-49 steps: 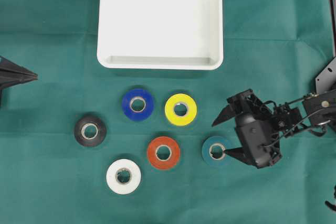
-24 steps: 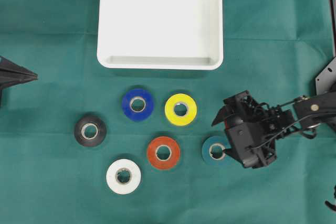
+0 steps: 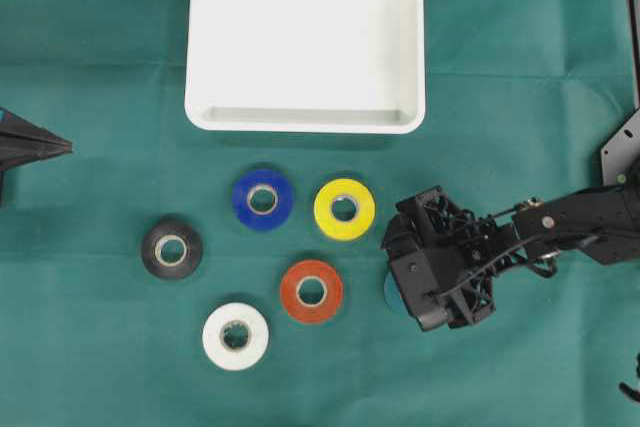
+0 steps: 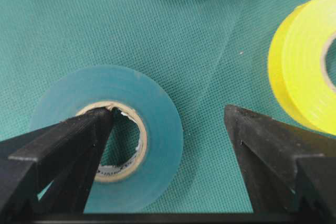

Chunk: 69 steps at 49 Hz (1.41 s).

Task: Put the tape into the white case with the right arm.
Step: 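Lower the right gripper into the teal roll's hole and close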

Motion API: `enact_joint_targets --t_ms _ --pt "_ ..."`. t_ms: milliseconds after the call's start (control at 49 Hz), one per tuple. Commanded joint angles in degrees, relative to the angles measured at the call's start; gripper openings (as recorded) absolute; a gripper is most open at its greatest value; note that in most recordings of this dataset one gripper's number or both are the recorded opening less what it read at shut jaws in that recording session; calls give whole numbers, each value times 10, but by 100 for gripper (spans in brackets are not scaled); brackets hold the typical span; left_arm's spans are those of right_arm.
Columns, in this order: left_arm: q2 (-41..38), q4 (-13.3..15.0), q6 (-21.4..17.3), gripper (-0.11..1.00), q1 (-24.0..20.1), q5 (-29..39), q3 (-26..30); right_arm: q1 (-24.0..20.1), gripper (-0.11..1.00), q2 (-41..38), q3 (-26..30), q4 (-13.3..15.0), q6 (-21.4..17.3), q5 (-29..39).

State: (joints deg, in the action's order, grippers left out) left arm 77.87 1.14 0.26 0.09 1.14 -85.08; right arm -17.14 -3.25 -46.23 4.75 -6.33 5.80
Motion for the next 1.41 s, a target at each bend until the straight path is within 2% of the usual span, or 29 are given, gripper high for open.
enact_joint_targets --t_ms 0,143,225,266,409,490,613,981,1246,1389 --pt "-4 2 1 0 1 -3 6 -1 71 2 13 1 -1 -1" --pt "-4 2 1 0 1 -3 5 -2 70 2 13 1 -1 -1" --pt "-4 2 1 0 1 -3 6 -1 64 3 13 1 -1 1" --pt "-4 1 1 0 0 -3 6 -2 56 4 13 2 -1 5" --pt "-4 2 1 0 0 -3 6 -1 17 7 20 2 -1 43" --pt "-4 1 1 0 1 -3 6 -2 6 7 21 2 -1 60" --pt "-4 2 1 0 0 -3 6 -1 2 7 22 2 -1 68" --pt "-4 2 1 0 1 -3 6 -4 1 37 33 -1 -4 82" --pt "-4 2 1 0 1 -3 6 -6 1 96 49 -2 -46 139" --pt "-4 2 1 0 1 -3 6 -5 1 110 49 -1 -52 146"
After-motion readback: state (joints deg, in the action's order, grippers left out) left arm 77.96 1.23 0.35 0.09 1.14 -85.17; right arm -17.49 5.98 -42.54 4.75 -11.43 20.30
